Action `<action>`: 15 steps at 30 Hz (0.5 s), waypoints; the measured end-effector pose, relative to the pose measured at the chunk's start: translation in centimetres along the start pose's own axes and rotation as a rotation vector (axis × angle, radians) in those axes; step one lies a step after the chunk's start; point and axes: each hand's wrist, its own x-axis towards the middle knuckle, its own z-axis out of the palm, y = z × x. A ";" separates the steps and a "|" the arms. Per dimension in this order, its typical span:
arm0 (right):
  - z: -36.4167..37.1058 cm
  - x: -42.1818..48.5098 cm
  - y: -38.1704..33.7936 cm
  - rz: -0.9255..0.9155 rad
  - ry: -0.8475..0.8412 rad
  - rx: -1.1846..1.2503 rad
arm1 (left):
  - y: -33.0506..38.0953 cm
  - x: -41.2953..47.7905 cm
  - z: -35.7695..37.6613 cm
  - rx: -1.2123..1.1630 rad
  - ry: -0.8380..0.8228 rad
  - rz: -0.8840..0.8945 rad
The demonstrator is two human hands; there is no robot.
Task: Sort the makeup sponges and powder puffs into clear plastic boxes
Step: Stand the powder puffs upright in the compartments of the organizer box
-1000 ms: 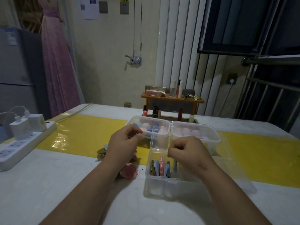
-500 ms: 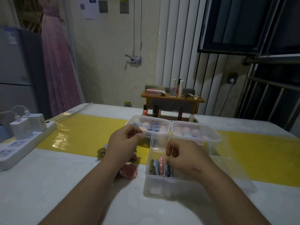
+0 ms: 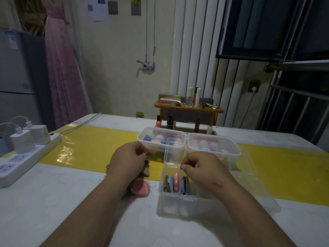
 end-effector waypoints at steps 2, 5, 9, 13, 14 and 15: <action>0.1 0.0 0.0 -0.001 0.008 0.008 | 0.0 0.2 -0.1 0.390 0.066 0.078; 0.1 0.0 -0.1 -0.001 0.016 0.013 | 0.1 0.4 -0.2 0.564 0.033 0.078; 0.1 0.0 -0.1 -0.012 0.020 0.008 | 0.0 0.6 -0.1 0.657 -0.031 0.076; 0.2 0.0 0.1 -0.017 0.018 0.010 | -0.2 0.8 0.0 0.700 -0.071 0.086; 0.2 0.0 0.1 -0.022 0.019 0.013 | -0.2 0.8 -0.1 0.723 -0.071 0.095; 0.2 0.0 0.1 -0.025 0.020 0.017 | -0.2 0.8 -0.1 0.745 -0.065 0.109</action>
